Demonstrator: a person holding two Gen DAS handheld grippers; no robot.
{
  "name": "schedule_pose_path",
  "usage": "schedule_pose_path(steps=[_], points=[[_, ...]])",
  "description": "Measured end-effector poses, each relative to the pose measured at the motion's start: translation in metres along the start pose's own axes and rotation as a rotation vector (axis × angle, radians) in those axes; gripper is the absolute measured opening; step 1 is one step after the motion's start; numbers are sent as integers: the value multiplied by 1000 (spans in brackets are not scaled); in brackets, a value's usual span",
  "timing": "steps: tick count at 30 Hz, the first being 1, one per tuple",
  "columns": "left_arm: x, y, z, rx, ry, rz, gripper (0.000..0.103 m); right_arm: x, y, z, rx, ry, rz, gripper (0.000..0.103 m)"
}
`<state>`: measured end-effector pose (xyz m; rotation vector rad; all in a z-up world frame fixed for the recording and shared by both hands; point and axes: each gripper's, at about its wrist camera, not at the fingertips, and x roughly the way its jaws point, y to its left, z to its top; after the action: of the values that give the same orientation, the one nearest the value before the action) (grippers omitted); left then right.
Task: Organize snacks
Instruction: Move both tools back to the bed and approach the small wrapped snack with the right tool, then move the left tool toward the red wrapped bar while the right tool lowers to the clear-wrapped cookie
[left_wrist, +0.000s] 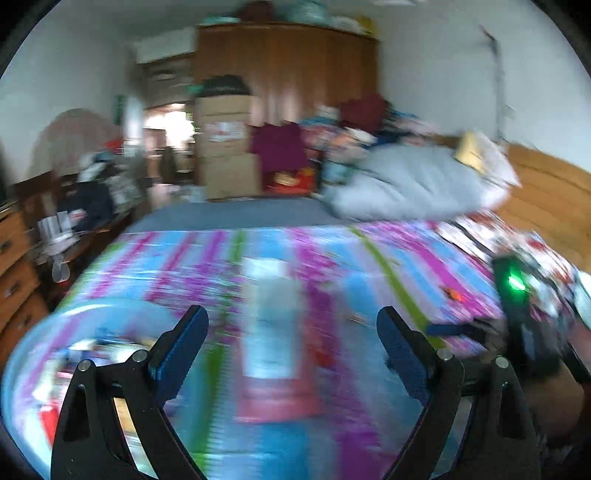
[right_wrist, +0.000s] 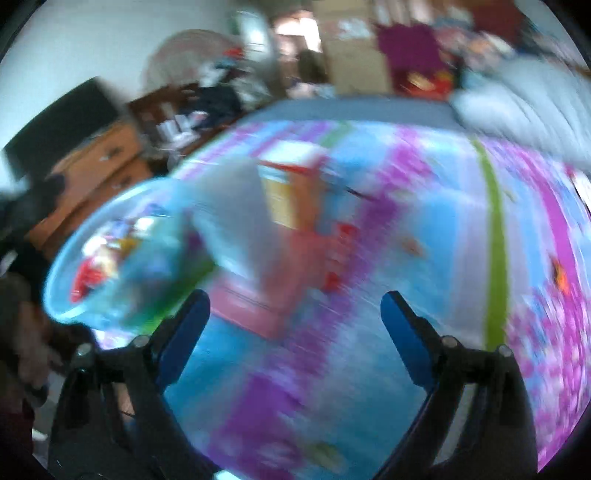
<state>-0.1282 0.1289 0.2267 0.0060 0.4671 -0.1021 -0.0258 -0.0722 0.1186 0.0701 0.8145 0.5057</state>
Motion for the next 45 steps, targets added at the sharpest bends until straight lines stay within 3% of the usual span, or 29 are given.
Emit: schedule_pose_path(steps=[2,3,8,10,13,18,24,25,26,27,30,35,40,45], points=[[19,-29,-16,12,56,-64,93,5,-38,-5,64,31,-27,93],[34,-40,-27,6,100,-92,93,9,-53,-4,80,46,-39,87],[89,-60,-62,-42,238,-120,93,51,-109,7,89,120,-57,65],[104,-66,-71,-42,269,-115,93,72,-120,15,77,130,-42,64],[122,-71,-84,-49,303,-125,93,111,-121,27,11,164,23,64],[137,-67,-99,-56,335,-144,93,171,-95,54,-232,230,32,65],[150,-70,-110,-71,367,-156,93,207,-101,74,-282,228,44,65],[151,-70,-111,-73,373,-156,93,208,-102,73,-276,229,56,64],[151,-70,-111,-75,375,-154,93,207,-102,73,-274,226,62,51],[149,-69,-111,-77,376,-153,93,206,-101,72,-263,226,71,45],[142,-66,-112,-84,371,-147,93,188,-103,63,-207,226,111,38],[134,-55,-116,-130,374,-137,93,130,-99,18,-122,229,150,36],[134,-53,-125,-178,404,-142,93,70,-118,-45,-28,254,106,36],[142,-62,-132,-181,437,-148,93,46,-150,-68,62,286,73,42]])
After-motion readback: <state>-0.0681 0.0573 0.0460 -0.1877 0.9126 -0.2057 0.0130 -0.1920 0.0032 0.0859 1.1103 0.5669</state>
